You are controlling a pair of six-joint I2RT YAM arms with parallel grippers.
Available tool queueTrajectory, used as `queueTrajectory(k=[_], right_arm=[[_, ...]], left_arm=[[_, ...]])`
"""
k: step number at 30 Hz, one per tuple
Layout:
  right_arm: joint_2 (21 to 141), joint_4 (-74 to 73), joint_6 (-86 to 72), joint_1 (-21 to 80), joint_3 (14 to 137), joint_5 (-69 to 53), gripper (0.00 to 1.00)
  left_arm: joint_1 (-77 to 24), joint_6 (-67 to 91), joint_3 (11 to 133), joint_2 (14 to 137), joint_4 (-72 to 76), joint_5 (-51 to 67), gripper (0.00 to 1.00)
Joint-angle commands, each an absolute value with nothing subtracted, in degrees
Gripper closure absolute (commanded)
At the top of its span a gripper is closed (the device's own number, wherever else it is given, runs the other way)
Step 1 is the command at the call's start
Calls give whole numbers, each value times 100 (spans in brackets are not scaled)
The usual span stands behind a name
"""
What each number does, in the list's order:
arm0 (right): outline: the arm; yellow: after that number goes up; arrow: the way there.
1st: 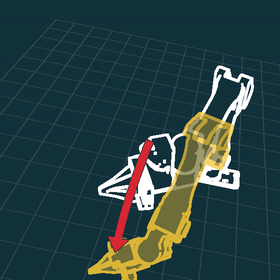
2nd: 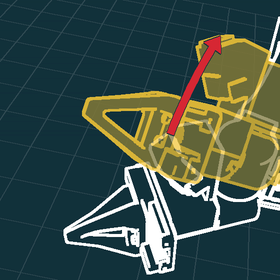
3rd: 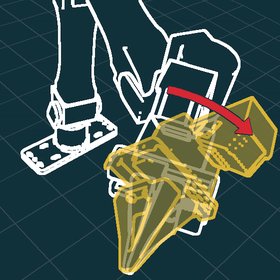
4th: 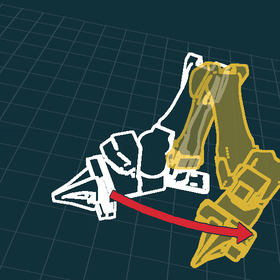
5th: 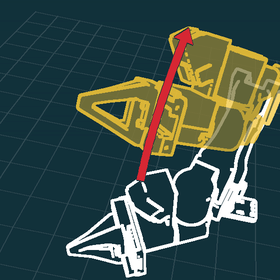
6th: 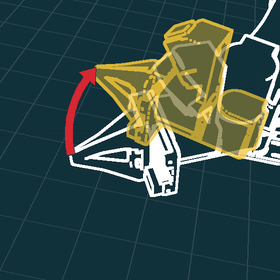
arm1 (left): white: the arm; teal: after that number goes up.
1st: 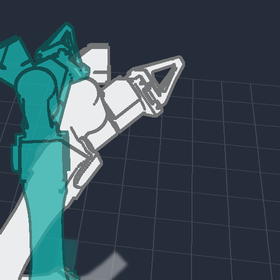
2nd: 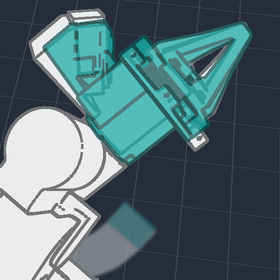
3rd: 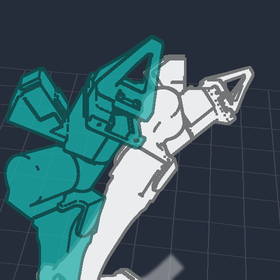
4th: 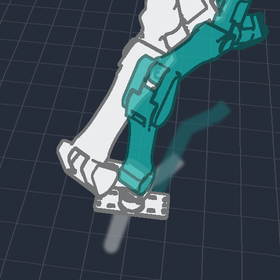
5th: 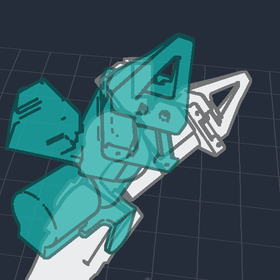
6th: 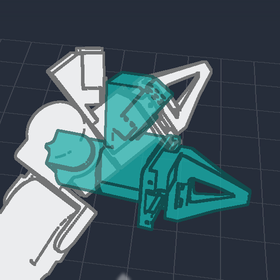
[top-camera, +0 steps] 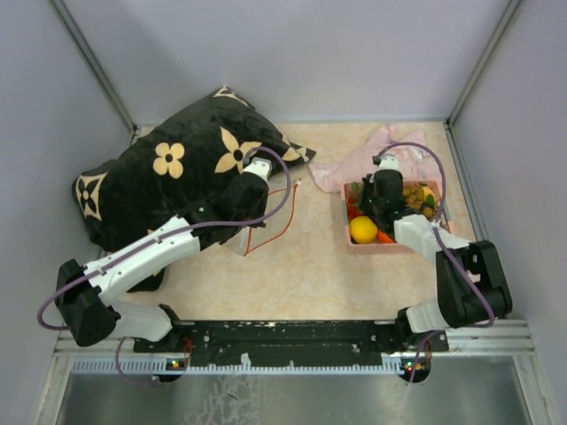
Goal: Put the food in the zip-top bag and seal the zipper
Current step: Pick up the fake fruit from the bin, then place the fake fruit in the zipper food storage bag.
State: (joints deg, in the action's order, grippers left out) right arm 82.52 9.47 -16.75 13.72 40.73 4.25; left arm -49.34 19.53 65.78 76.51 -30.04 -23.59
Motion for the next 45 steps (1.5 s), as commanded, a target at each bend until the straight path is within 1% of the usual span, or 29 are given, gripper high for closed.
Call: queueTrajectory(k=[1,13,17,23,31,39,45], right_arm=[[7494,940,-1472,1326,4090,527,100],[5828,247,-1687,1490,4034,356,100],[5341,193,-1916,1716,4042,346,100],[4934,297,-2470,2165,4104,244,100],[4937,1198,-3219,2863,3965,-116,100],[5306,2130,-3799,3709,3911,-87,100],[5711,2658,-4233,4091,3831,276,100]], left_arm=[[-4907,1995,6798,7682,-3067,-2250,100],[-4904,2023,6802,7690,-3066,-2132,100],[-4904,2047,6808,7726,-3074,-2077,100],[-4899,2118,6837,7770,-3097,-2030,100],[-4899,2254,6855,7770,-3109,-2013,100],[-4903,2413,6900,7795,-3167,-2048,100],[-4891,2450,6904,7758,-3165,-2014,100]])
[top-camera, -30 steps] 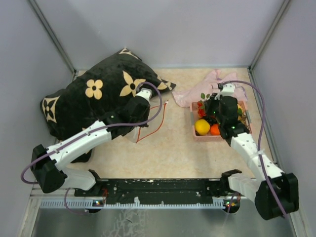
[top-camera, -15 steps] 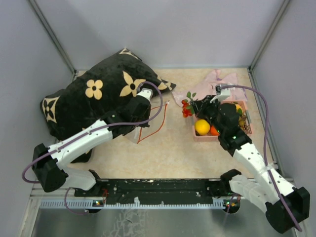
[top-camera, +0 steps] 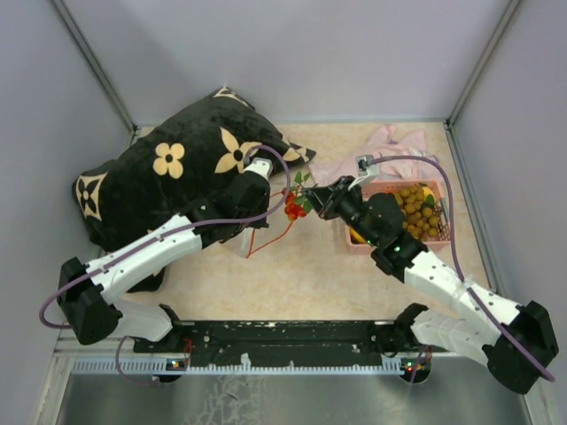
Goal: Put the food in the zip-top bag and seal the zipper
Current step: Place the fake fruit in the zipper food storage bag.
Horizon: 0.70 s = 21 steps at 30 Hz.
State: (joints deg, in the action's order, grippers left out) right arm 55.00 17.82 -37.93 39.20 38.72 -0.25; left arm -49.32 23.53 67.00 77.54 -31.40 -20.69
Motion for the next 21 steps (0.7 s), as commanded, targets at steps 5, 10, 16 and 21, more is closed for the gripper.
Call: queueTrajectory(k=[5,10,16,21], right_arm=[[6110,3066,-4577,4239,3730,338,100],[6311,3331,-4771,4412,3508,684,100],[6346,3047,-4804,4438,3398,916,100],[6495,3194,-4866,4477,3305,1157,100]], left_arm=[[-4882,2513,6886,7726,-3155,-1985,100],[-4845,2667,6891,7678,-3154,-1932,100],[-4734,2827,6873,7617,-3106,-1706,100],[-4660,2859,6808,7577,-2994,-1370,100]])
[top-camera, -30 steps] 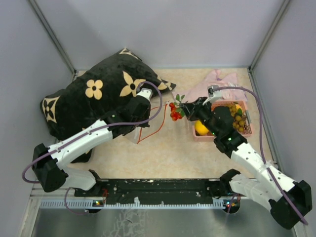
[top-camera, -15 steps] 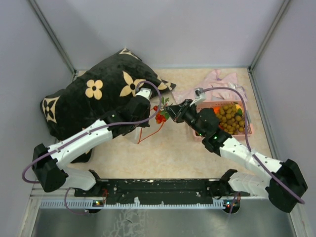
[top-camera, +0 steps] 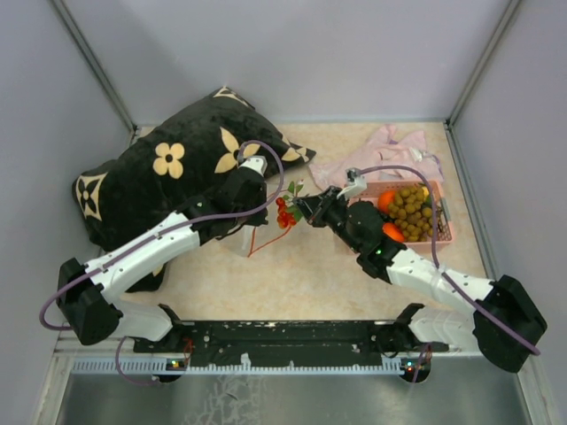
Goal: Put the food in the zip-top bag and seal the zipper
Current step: Place the fake fruit in the zipper food storage bag.
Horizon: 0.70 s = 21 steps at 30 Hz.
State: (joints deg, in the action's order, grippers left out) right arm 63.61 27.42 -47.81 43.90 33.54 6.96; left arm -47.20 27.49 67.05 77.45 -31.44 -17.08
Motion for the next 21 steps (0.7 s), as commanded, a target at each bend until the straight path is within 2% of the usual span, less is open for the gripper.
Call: queueTrajectory(k=[1,11,18,21], right_arm=[[6552,3275,-4902,4488,3286,1247,100],[7479,3978,-4969,4646,3589,1316,100],[7753,3511,-4596,4652,3952,1116,68],[7781,3028,-4296,4650,4192,1094,59]], left_arm=[[-4658,2859,6791,7585,-2977,-1329,100],[-4658,2882,6760,7497,-2903,-1133,100],[-4658,2870,6752,7431,-2892,-1132,100],[-4656,2858,6739,7384,-2860,-1102,100]])
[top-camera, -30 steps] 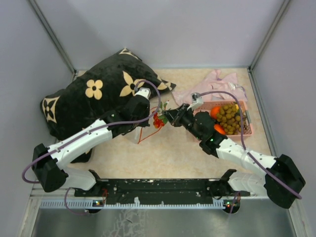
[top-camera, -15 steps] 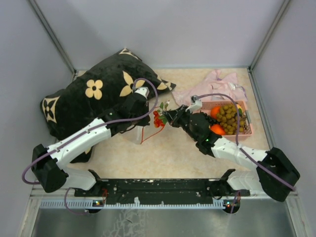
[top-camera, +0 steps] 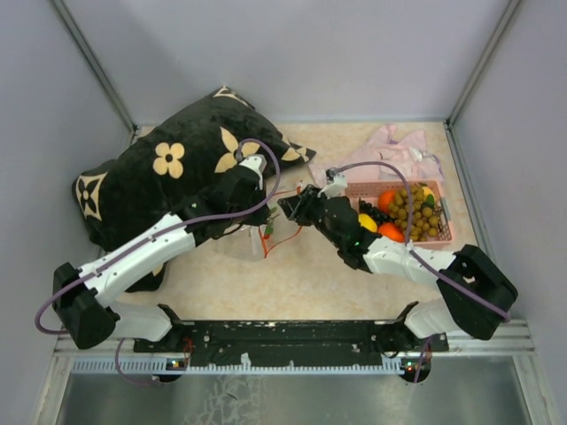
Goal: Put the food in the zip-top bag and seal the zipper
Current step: Place the fake fruit in the zipper food storage bag, then pick up the fake fruit from the bin.
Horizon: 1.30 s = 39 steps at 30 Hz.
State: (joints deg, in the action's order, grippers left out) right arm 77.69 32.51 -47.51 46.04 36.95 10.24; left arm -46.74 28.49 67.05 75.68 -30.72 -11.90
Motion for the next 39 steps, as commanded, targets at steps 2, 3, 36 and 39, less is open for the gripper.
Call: queueTrajectory(k=[2,3,36,39], right_arm=[[7780,2656,-4060,4649,4345,1157,55],[7771,2491,-3956,4654,4396,1207,53],[6859,-1054,-1760,4408,5844,281,36],[6559,-1653,-1728,4384,5923,362,34]], left_arm=[[-4658,2862,6722,7351,-2828,-1084,100],[-4658,2858,6716,7341,-2818,-1074,100],[-4538,2862,6686,7287,-2837,-1274,100],[-4536,2860,6688,7315,-2852,-1297,100]])
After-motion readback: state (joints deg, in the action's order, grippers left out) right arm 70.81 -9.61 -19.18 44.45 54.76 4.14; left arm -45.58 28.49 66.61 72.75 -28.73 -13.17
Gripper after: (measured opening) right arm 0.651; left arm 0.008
